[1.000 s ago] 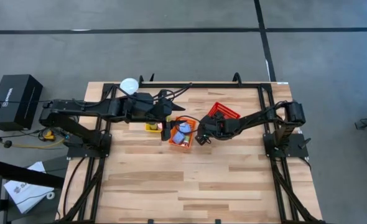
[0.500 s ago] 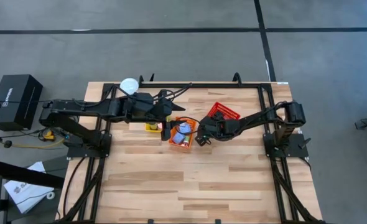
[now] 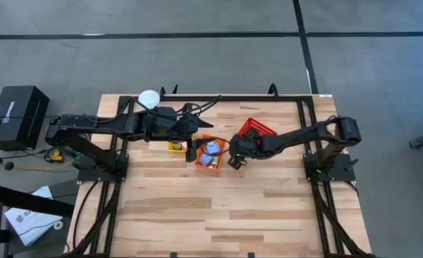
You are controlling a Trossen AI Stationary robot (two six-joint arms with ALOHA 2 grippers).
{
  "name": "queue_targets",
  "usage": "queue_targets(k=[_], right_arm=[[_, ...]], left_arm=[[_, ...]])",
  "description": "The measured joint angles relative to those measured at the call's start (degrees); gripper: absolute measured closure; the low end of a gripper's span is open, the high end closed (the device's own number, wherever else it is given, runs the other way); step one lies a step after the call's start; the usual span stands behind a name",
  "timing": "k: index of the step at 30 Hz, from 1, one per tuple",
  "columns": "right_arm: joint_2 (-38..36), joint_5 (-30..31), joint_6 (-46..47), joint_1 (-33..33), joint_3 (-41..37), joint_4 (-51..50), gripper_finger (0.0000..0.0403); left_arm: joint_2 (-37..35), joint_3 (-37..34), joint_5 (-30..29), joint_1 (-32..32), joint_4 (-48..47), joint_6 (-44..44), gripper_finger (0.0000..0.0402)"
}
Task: Pick & Place Office items
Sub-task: Put the blue charger adapter into the orange bin, then return to Home Position
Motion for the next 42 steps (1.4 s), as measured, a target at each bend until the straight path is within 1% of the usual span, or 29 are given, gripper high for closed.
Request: queue_targets(k=[3,6,7,10,13,18,21,24,28,32,35,42], right_arm=[[-3.8,0.0,0.0,0.9,1.6,-3.4,0.0279],[-7.6,-0.1,-0.5,2.4,2.6,-3.2,0.0276],[-8.7,0.0,-0.5,3.0,3.0,-2.7,0.0276],[-9.9,0.1,-3.0,4.5,3.3,3.8,0.0275],[-7.2,-0.2,-6.6,5.5,3.3,12.2,0.0276],[1.4,-1.6,-8.9,5.3,3.3,21.1,0.0273],[5.8,-4.6,-9.7,4.8,5.1,22.4,0.0264],[8.9,-6.5,-12.8,4.4,7.8,21.8,0.0243],[10.5,-6.7,-13.4,4.1,12.0,15.3,0.0199],[10.4,-6.5,-13.9,3.5,16.4,5.9,0.0161],[10.4,-6.5,-13.9,2.9,20.2,-2.2,0.015],[9.8,-6.3,-15.2,2.8,27.4,-19.3,0.0148]], left_arm=[[0.0,0.0,0.0,0.0,0.0,0.0,0.0196],[0.0,0.0,0.0,0.0,0.0,0.0,0.0196],[0.0,0.0,0.0,0.0,0.0,0.0,0.0196],[0.0,0.0,0.0,0.0,0.0,0.1,0.0196],[0.0,0.0,0.0,0.0,0.0,0.1,0.0196],[0.0,0.0,0.0,0.0,0.0,0.1,0.0196],[0.0,0.0,0.0,0.0,0.0,0.0,0.0196],[0.0,0.0,0.0,0.0,0.0,0.0,0.0196],[0.0,0.0,0.0,0.0,0.0,0.0,0.0196],[0.0,0.0,0.0,0.0,-0.1,0.0,0.0196],[0.0,0.0,0.0,0.0,-0.1,0.1,0.0196],[0.0,0.0,0.0,-0.3,-0.1,0.0,0.0196]])
